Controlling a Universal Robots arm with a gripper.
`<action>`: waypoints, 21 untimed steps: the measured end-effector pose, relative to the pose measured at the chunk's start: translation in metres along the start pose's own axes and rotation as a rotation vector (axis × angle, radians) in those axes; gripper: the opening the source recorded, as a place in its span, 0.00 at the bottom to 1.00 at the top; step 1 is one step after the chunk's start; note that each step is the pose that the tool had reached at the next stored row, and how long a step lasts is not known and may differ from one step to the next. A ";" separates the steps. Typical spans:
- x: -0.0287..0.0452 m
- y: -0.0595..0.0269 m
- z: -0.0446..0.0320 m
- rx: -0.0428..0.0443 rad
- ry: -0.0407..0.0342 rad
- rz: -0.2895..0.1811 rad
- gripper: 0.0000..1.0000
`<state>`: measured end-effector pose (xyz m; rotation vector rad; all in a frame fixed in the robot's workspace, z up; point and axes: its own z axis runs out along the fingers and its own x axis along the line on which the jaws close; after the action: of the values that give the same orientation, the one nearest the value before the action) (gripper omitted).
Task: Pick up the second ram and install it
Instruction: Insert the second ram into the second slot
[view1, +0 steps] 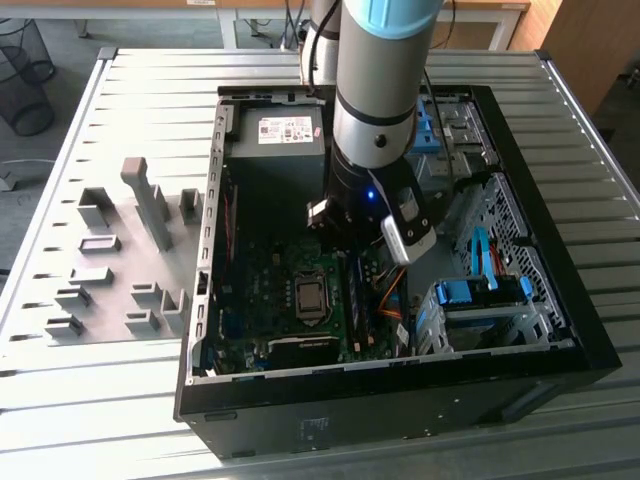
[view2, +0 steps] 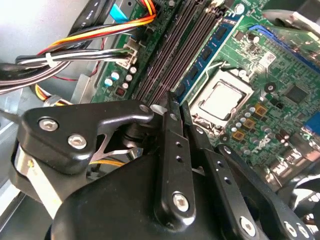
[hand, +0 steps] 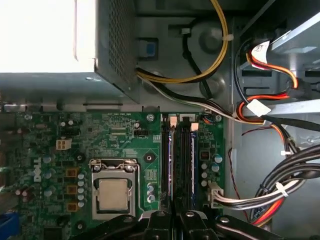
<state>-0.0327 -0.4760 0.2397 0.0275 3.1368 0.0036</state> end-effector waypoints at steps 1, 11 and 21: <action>0.0000 0.0000 0.0018 -0.0001 0.0000 0.001 0.14; -0.0001 -0.0003 0.0098 -0.0011 -0.0001 0.014 0.14; -0.0002 -0.0006 0.0190 -0.0043 0.0001 0.021 0.14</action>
<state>-0.0324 -0.4765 0.2207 0.0599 3.1364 0.0105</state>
